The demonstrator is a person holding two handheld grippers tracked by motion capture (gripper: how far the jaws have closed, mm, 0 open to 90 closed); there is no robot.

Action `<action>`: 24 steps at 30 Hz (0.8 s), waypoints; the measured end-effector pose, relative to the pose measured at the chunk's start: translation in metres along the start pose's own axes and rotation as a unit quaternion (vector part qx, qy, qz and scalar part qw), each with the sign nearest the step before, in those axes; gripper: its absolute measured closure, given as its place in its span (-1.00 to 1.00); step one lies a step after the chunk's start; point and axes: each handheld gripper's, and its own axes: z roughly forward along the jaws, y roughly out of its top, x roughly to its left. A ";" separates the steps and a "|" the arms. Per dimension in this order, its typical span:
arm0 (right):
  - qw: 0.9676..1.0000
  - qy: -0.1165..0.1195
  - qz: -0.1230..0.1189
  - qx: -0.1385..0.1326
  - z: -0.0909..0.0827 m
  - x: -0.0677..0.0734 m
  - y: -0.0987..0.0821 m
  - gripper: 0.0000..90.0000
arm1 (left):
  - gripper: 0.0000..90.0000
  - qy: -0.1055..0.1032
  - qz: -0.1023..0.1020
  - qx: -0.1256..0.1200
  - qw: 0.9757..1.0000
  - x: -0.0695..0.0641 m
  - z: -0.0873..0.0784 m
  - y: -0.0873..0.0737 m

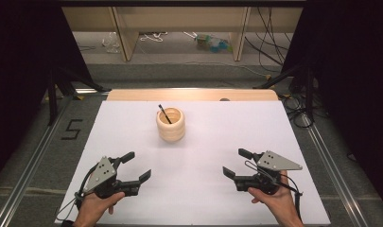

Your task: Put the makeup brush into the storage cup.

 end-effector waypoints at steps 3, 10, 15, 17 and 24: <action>1.000 -0.003 -0.002 0.004 -0.003 0.000 -0.002 -0.63 | -0.64 0.000 -0.001 0.000 1.000 0.000 0.000 0.000; 1.000 -0.003 0.000 0.004 -0.009 0.001 -0.005 -0.63 | -0.64 0.000 0.000 0.001 1.000 0.000 0.000 0.000; 1.000 -0.003 0.004 0.001 -0.013 0.003 -0.006 -0.63 | -0.64 0.000 0.000 0.001 1.000 0.000 0.000 0.000; 1.000 -0.006 0.005 0.005 -0.015 0.004 -0.006 -0.63 | -0.64 0.000 0.001 0.001 1.000 0.000 0.000 0.000; 1.000 -0.007 0.002 0.001 -0.015 0.004 -0.007 -0.63 | -0.64 0.000 0.002 0.002 1.000 0.000 0.000 0.000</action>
